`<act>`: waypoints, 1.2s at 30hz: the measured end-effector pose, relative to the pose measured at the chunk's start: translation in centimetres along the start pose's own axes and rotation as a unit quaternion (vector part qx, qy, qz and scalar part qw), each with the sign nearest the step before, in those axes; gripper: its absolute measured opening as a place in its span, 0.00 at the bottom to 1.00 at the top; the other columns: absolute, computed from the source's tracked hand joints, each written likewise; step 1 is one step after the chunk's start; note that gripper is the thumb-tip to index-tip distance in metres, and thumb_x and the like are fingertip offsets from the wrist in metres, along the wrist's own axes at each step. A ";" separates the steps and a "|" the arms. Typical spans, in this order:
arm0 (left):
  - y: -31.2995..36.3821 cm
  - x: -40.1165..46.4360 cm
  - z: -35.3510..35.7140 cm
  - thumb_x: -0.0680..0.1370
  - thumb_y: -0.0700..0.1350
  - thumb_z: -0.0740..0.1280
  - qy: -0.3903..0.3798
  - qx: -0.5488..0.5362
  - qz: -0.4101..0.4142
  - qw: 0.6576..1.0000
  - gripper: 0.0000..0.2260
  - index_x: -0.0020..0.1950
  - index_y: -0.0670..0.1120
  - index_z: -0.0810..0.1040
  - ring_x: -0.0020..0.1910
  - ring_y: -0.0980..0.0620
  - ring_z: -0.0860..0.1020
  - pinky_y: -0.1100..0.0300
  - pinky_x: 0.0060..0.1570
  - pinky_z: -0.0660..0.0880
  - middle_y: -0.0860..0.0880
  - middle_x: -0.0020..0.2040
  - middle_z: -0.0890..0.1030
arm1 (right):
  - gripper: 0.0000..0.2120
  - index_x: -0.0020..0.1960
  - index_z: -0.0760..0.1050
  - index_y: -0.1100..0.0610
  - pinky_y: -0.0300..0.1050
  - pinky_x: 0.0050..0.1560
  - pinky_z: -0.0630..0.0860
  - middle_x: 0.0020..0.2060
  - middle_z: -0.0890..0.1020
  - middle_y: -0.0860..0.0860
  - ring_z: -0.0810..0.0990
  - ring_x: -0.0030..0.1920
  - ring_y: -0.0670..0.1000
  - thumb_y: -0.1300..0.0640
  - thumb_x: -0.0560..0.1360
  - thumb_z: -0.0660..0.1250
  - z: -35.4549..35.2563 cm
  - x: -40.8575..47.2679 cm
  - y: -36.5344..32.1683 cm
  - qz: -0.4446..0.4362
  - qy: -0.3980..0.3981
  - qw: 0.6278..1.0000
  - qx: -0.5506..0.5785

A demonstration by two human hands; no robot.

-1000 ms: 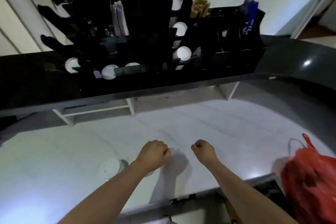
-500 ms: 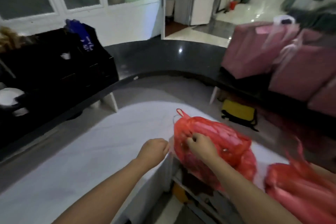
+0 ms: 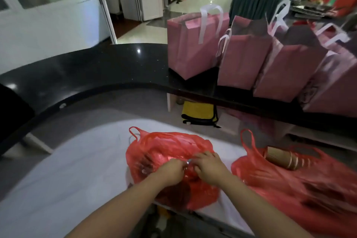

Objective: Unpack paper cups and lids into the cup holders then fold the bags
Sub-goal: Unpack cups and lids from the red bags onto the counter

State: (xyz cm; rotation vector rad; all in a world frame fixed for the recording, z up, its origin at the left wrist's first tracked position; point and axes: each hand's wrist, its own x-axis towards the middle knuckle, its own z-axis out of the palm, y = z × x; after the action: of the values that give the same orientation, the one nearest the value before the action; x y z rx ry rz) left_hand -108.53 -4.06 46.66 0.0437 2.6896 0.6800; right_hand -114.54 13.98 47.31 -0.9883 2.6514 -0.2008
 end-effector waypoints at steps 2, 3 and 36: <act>-0.2 0.5 1.0 0.78 0.39 0.59 -0.054 0.010 0.023 0.998 0.16 0.60 0.46 0.82 0.57 0.39 0.79 0.50 0.56 0.76 0.40 0.58 0.82 | 0.16 0.62 0.75 0.44 0.54 0.64 0.60 0.60 0.80 0.46 0.70 0.65 0.55 0.48 0.79 0.54 1.0 -0.8 0.5 0.033 -0.035 0.999 -0.014; -0.3 0.8 1.3 0.78 0.38 0.60 -0.054 0.008 0.028 0.998 0.15 0.59 0.46 0.83 0.57 0.39 0.79 0.51 0.55 0.76 0.40 0.58 0.83 | 0.17 0.63 0.74 0.43 0.55 0.63 0.60 0.58 0.82 0.47 0.70 0.64 0.56 0.47 0.80 0.52 1.5 -1.2 0.6 0.054 -0.040 0.998 -0.019; -0.3 9.0 2.5 0.72 0.44 0.77 -0.053 -0.264 -0.179 0.946 0.12 0.50 0.38 0.83 0.37 0.49 0.77 0.58 0.34 0.72 0.46 0.39 0.80 | 0.22 0.78 0.64 0.52 0.47 0.73 0.66 0.74 0.72 0.53 0.72 0.72 0.54 0.56 0.84 0.56 6.0 -1.7 1.2 0.228 -0.024 0.952 0.201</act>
State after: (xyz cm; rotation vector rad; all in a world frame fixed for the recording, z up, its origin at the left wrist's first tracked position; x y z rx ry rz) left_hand -116.04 -2.18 41.43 -0.5164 2.2400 1.2031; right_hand -112.07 15.86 41.77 -0.2413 2.5585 -0.5692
